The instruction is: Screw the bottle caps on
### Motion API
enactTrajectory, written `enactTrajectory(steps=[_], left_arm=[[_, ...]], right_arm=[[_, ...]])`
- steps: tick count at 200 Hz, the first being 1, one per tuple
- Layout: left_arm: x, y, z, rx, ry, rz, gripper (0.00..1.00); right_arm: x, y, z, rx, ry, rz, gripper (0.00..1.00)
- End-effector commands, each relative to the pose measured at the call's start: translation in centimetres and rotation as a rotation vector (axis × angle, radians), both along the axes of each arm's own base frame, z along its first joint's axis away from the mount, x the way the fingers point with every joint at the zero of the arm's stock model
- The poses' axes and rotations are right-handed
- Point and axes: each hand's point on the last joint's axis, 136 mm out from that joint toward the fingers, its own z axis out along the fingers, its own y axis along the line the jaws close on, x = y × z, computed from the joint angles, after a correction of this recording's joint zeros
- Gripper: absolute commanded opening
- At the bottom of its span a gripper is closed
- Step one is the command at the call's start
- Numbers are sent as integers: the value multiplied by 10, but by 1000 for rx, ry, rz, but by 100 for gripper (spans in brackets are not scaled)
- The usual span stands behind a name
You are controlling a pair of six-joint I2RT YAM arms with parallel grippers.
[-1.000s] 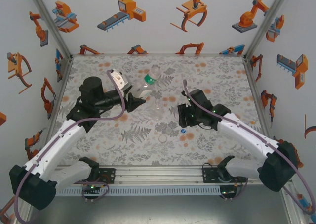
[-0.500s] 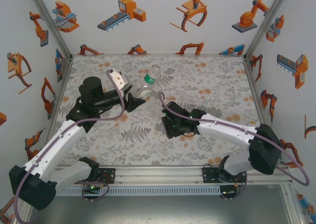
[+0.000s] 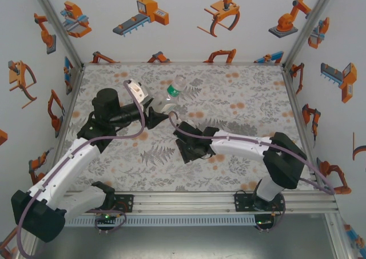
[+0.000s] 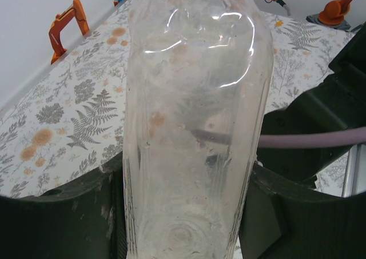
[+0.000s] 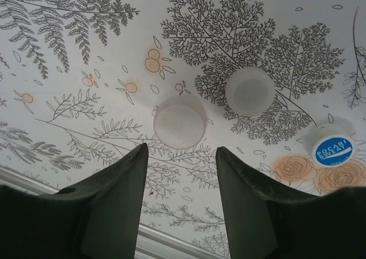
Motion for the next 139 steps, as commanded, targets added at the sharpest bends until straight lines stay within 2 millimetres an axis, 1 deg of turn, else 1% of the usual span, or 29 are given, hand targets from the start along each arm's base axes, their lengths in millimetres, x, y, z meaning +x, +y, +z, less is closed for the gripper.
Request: enactTrajectory(steps=[1,35,78,139], left_arm=[[1,-1,10,-6,-8,-3,0],[3,2,10,-4,-16,15,0],[7,3,10,-1,-16,38,0],[11,3,8,4,-2,51,0]], right_arm=[[7,12,5,20,-25,-11,50],[8,15,-6,0,-18,-6,49],[8,16,-16,-21,-6,-3,52],[6,13,-30,-62,8,4,51]])
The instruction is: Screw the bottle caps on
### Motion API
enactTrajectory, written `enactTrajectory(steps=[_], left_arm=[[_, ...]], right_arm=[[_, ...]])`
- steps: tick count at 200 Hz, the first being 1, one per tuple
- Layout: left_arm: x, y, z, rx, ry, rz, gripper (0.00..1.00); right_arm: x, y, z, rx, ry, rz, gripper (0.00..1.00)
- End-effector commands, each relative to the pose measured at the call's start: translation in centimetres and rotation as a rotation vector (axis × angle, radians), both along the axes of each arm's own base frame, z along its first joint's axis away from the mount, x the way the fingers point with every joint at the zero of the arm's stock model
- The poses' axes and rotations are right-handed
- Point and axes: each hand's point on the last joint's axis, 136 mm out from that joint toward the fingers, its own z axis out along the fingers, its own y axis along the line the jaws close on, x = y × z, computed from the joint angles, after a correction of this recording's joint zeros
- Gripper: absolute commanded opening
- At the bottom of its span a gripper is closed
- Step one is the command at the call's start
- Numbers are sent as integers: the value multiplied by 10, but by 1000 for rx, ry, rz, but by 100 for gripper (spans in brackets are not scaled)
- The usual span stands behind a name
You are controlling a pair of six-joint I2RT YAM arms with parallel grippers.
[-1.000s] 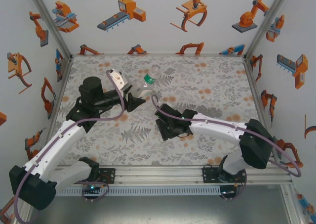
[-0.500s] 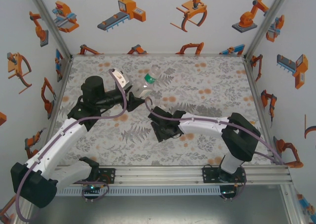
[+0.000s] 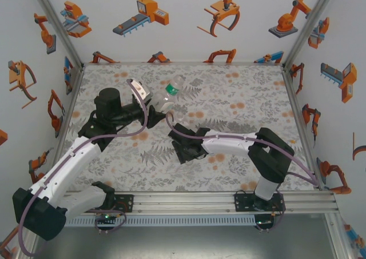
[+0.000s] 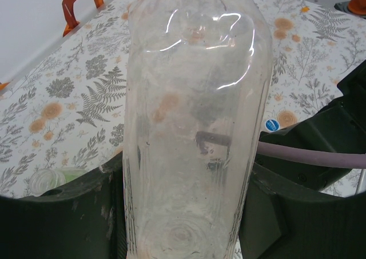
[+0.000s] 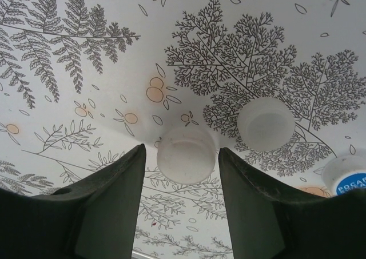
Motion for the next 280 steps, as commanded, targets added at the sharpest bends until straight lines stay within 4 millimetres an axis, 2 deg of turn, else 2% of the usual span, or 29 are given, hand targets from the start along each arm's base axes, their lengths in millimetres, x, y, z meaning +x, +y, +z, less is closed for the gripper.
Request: enactTrajectory(steps=[1,180,280], left_arm=[[-4,-5,23,-38,-44,-34,0],[-3,-4,23,-33,-43,-27,0],[-4,-3,25,-36,-47,-27,0]], right_arm=[[-2,1,-4,-26,2,3,51],[-13,-10,-22,-92,46,9,48],[-17,-12,-23,-125,53,17,47]])
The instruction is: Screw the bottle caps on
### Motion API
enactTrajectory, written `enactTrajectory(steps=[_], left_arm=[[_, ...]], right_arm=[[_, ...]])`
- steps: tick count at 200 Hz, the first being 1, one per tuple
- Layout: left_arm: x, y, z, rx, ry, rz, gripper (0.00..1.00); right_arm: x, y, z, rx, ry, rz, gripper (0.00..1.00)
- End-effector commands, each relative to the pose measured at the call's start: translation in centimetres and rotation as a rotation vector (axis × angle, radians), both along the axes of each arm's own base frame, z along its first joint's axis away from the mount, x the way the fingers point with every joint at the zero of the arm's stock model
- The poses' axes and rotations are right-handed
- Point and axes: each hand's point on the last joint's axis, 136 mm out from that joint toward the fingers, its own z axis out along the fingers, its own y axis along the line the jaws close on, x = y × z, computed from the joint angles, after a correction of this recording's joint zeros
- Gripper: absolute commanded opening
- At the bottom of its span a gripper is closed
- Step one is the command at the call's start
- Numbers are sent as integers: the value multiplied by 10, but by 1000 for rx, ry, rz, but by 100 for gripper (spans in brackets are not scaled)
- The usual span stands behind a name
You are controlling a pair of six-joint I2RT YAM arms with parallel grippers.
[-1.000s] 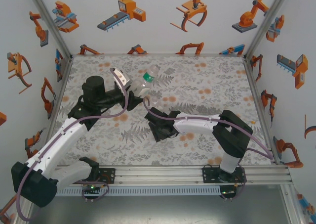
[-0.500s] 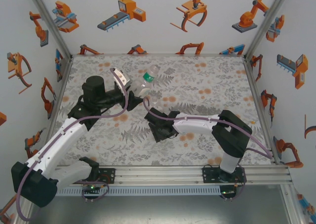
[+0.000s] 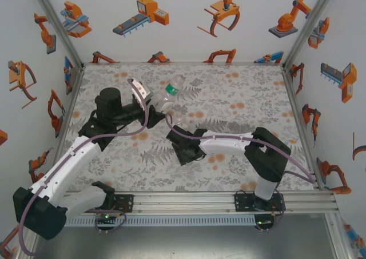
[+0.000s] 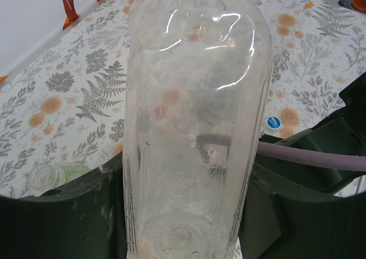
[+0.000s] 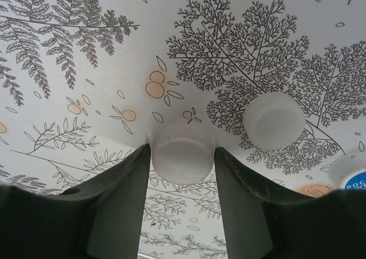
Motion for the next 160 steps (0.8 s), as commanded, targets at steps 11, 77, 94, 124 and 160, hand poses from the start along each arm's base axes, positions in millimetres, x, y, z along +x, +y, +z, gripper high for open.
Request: enactTrajectory(steps=[11,77,94,124,160], left_arm=[[-6,-4,29,-46,-62,-35,0],[-5,-4,27,-42,-56,-34,0],[-5,-4,27,-41,-55,-32,0],[-5,-4,26,-35,-62,-35,0],[-6,-4,26,-30,-68,-39,0]], right_arm=[[-11,-12,-18,-89,44,9,46],[-12,-10,-19,-91,47,13,43],[-12,-11,-19,-90,45,15,37],[-11,-11,-11,-78,24,23,32],[-6,-12,9,-46,-22,24,29]])
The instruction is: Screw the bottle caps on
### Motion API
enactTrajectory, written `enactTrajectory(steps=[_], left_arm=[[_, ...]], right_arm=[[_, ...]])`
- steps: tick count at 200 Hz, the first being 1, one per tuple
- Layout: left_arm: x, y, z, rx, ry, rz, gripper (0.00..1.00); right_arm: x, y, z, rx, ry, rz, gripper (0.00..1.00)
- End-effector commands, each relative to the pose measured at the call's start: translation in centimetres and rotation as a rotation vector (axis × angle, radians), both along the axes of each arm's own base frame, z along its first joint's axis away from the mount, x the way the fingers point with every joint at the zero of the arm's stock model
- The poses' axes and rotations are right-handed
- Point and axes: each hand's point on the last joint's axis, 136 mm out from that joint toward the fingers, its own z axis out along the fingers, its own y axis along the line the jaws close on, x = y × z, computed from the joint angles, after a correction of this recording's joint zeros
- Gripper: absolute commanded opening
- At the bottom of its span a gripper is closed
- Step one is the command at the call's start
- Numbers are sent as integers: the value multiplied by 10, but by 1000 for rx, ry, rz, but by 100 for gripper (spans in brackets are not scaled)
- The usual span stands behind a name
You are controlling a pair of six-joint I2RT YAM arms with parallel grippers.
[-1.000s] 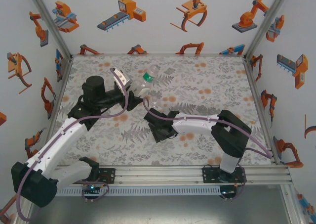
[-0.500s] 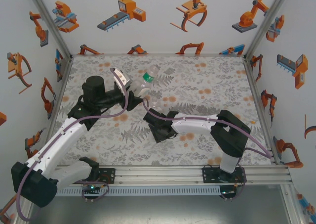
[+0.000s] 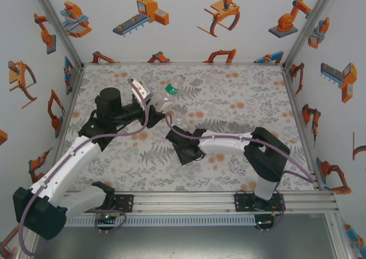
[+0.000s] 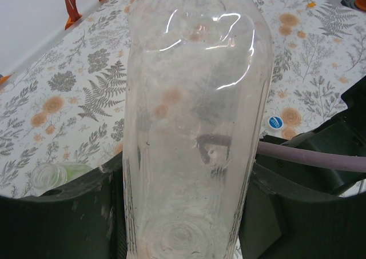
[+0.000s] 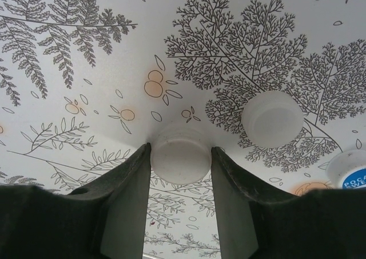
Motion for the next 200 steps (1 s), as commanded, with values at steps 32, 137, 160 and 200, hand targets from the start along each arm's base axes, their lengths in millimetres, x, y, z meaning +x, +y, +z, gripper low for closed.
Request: enactTrajectory(steps=[32,137,160,200], left_arm=[[-7,-5,26,-38,-62,-50,0],[-17,-5,28,-12,-90,-82,0],[-20,-5,27,4,-103,-94,0],[-26,-13,15,58,-90,-154,0]], right_arm=[[-7,-15,34,19,-57,28,28],[15,-50,111,157,-178,-27,28],[26,-64,123,202,-180,-62,28],[46,-86,151,296,-212,-112,27]])
